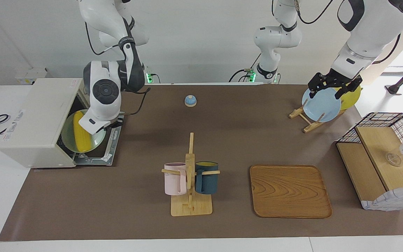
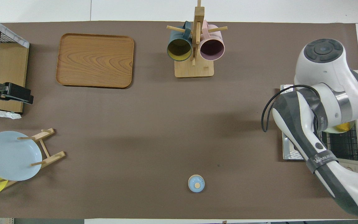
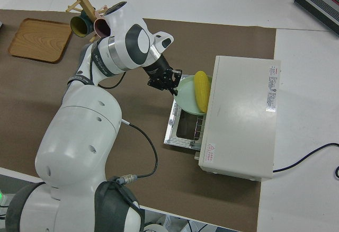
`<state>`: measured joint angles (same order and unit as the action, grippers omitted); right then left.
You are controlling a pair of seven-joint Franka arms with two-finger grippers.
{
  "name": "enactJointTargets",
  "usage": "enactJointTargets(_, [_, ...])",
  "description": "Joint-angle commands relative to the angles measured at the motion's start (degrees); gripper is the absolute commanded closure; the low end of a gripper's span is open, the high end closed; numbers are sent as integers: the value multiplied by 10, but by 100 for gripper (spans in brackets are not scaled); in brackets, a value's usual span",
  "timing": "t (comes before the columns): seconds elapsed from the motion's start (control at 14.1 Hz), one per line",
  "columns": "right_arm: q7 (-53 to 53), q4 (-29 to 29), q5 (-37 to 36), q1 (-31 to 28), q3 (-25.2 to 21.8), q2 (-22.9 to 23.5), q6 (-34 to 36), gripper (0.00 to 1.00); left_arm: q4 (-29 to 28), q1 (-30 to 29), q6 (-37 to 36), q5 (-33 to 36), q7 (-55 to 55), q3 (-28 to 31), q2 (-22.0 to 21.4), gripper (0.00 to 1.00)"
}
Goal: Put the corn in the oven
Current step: 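Carry the corn with the right gripper into the open toaster oven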
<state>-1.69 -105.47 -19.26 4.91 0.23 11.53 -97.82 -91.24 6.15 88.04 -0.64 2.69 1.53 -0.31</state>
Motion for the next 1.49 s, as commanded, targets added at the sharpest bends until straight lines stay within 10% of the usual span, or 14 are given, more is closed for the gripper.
enactJointTargets(0.0, [26, -27, -3, -26, 9, -19, -15, 100, -12, 4, 13, 5, 1, 5, -7, 0])
enactJointTargets(0.43, [46, -88, 0, -57, 9, -34, -87, 100, -10, 4, 10, 5, 0, 0, -7, 0])
enactJointTargets(1.42, [36, -29, 32, -26, 22, -27, -32, 74, -11, -3, 12, 5, 0, -1, -8, 0])
